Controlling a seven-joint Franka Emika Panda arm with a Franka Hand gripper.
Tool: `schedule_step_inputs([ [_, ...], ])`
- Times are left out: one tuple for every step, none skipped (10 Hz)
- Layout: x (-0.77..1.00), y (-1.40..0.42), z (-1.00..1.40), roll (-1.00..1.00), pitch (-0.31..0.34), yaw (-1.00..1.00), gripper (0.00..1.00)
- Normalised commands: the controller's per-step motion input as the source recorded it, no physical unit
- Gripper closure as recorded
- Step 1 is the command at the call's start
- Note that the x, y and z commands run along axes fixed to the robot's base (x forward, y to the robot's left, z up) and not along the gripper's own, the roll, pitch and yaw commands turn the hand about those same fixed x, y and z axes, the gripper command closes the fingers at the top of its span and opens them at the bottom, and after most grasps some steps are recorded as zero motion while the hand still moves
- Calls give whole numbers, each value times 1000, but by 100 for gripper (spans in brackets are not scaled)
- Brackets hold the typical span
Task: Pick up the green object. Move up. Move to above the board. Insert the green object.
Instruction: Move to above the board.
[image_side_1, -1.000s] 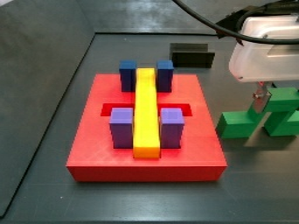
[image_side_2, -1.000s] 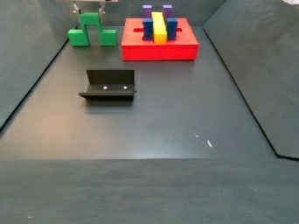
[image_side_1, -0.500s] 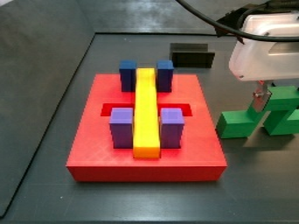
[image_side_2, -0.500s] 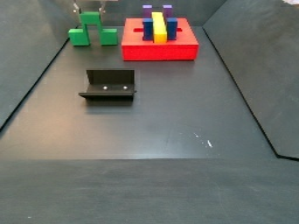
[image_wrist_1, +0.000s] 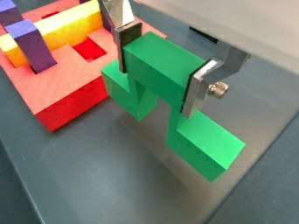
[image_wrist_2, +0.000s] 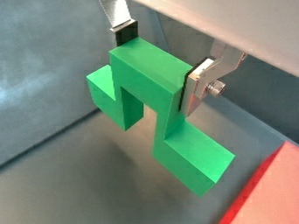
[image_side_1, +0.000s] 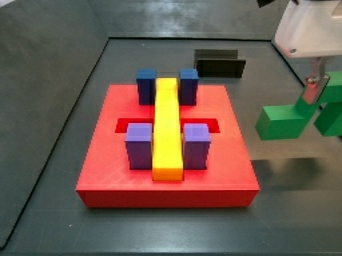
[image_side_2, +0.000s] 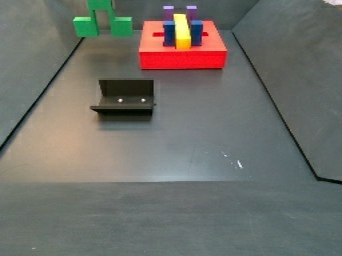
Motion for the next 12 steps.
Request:
schedule_step_inputs([
  [-12,2,1400,24,17,10,100],
  [-26,2,1400,19,32,7,100],
  [18,0,1400,-16,35,5,100],
  [46,2,1400,3,86,0,100],
  [41,-16,627,10,120,-1,100],
  [81,-18,223,0,136,-3,100],
  [-1400,317,234,282,511,-382,100],
  [-1400,312,244,228,371,-331,100],
  [-1400,316,234,129,181,-255,100],
  [-1400,337,192,-35,-47,-120,100],
  [-1400,344,204,-92,-145,-57,100],
  [-1400,346,182,-116,-214,-34,100],
])
